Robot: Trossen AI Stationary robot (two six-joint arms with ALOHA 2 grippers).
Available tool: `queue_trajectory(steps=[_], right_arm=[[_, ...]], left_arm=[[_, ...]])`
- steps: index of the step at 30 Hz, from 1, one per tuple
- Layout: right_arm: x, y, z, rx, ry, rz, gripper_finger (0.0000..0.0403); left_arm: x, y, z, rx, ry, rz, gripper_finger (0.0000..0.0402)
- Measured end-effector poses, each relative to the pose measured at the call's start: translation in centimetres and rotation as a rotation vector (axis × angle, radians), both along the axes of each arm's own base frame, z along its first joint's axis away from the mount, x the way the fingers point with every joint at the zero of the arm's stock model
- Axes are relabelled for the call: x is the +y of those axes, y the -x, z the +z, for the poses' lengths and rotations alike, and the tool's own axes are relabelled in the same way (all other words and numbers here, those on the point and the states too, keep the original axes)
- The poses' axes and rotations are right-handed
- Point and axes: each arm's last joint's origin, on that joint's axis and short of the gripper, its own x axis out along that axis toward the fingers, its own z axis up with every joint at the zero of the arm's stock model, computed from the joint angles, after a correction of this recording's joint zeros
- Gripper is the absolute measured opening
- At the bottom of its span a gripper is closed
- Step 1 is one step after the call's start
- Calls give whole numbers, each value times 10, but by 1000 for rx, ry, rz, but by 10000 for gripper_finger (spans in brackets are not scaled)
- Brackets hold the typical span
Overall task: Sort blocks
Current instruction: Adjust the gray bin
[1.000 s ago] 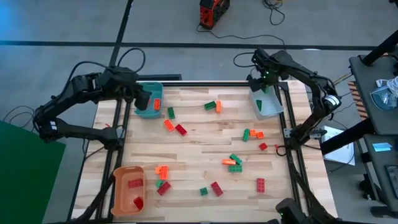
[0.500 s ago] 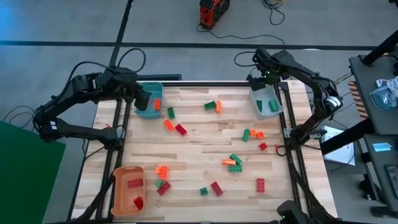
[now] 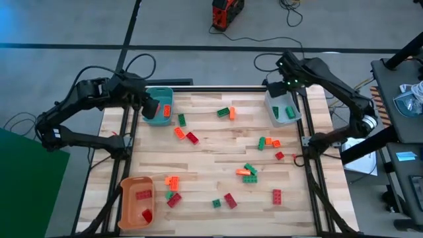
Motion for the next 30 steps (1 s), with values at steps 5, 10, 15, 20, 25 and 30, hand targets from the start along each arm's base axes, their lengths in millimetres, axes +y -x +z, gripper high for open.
queue_trajectory(steps=[5,10,15,20,25,30], right_arm=[[16,-2,10,-43,26,11,95],[21,-8,10,-48,34,31,55],[14,-18,-2,-51,48,40,16],[-9,-41,-36,-16,49,42,11],[-33,-55,-75,181,32,10,12],[-52,-60,-95,238,6,13,12]], left_arm=[[1,-1,0,1,-4,-4,220],[1,-3,1,-14,-16,-15,220],[1,-4,2,-24,-21,-15,220],[1,-5,2,-16,-34,-12,220],[1,-5,2,-20,-34,-11,220],[1,-5,2,-21,-33,-10,220]])
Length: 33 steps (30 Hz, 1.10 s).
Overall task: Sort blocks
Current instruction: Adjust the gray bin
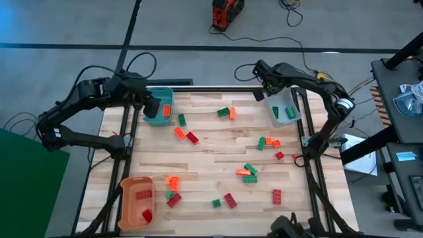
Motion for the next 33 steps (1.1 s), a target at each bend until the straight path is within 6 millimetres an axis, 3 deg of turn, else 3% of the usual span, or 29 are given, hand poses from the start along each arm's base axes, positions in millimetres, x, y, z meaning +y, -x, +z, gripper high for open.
queue_trajectory(steps=[13,33], right_arm=[[-26,13,-13,12,4,-63,12],[-32,23,-26,7,17,-77,12]], left_arm=[[0,0,0,13,-15,-12,220],[0,0,0,17,-20,-18,220]])
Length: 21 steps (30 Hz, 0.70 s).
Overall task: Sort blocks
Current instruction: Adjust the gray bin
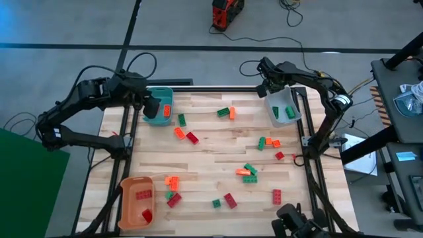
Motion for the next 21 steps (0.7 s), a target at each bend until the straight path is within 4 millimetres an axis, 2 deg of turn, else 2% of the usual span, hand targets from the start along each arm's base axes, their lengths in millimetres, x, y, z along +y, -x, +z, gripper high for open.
queue_trajectory(steps=[8,16,19,21], right_arm=[[-7,10,0,37,13,-18,12],[-3,19,5,124,29,-30,12],[-3,21,2,123,28,-35,12],[-2,19,8,82,61,-47,12]], left_arm=[[0,0,0,0,0,0,220],[0,0,0,0,0,0,220],[0,0,0,0,0,0,220],[0,0,0,0,0,0,220]])
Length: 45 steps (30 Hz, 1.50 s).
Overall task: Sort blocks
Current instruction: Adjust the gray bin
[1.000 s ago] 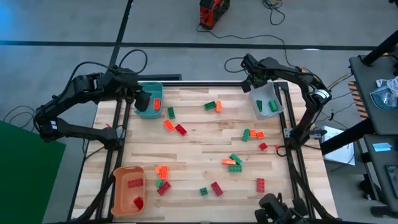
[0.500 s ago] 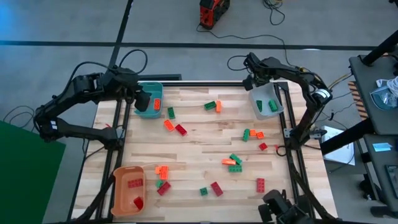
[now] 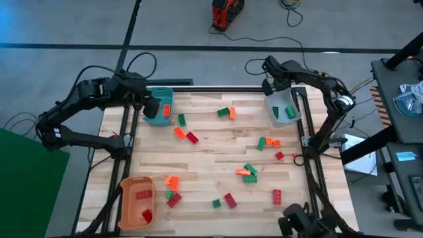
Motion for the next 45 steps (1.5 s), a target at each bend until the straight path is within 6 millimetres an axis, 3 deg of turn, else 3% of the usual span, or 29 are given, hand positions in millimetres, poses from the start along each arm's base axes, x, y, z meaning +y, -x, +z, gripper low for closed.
queue_trajectory(steps=[5,9,15,25,45], right_arm=[[13,-27,39,-317,145,183,12],[26,-38,36,-410,42,249,12],[36,-54,11,-296,-34,245,12],[32,-52,-12,-182,-85,200,12],[21,-39,-14,-98,-29,170,12]], left_arm=[[0,0,0,0,0,0,220],[1,1,0,7,-20,20,220],[1,1,0,16,-39,29,220],[1,1,0,12,-35,34,220],[1,1,0,15,-37,30,220]])
